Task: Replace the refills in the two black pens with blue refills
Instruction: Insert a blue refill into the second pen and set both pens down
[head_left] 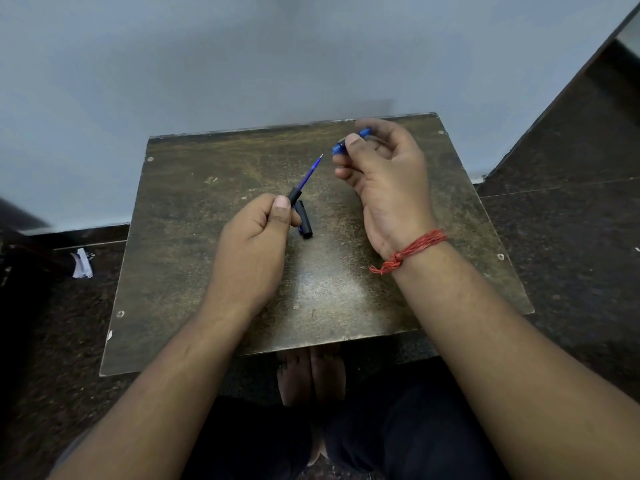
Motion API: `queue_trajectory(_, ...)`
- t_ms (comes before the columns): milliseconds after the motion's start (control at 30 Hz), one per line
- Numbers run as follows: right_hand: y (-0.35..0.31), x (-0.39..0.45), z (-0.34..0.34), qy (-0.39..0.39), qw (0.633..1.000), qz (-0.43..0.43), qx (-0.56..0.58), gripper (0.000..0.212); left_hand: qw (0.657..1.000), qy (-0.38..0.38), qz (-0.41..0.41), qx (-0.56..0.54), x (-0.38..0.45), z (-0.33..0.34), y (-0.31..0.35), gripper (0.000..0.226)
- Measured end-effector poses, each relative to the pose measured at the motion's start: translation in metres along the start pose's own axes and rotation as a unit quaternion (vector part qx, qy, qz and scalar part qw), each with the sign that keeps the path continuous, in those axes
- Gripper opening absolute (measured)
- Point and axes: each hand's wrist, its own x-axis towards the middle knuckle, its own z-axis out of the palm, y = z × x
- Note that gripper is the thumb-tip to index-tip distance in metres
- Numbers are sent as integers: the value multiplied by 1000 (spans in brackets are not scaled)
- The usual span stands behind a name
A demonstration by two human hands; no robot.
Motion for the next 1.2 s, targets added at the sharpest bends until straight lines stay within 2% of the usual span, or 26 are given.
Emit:
queue_trajectory(400,2,-2,-1,-65,995,-11,-73,18,1000,-4,0,10,-1,0,2,37)
queue_trajectory(700,1,-8,3,-145,984,28,-96,30,1000,4,7,23,-2,-1,4,36)
queue_trajectory(1200,2,-14,7,-210,973,26,-88,24,999,25,24,37,-5,-5,11,36)
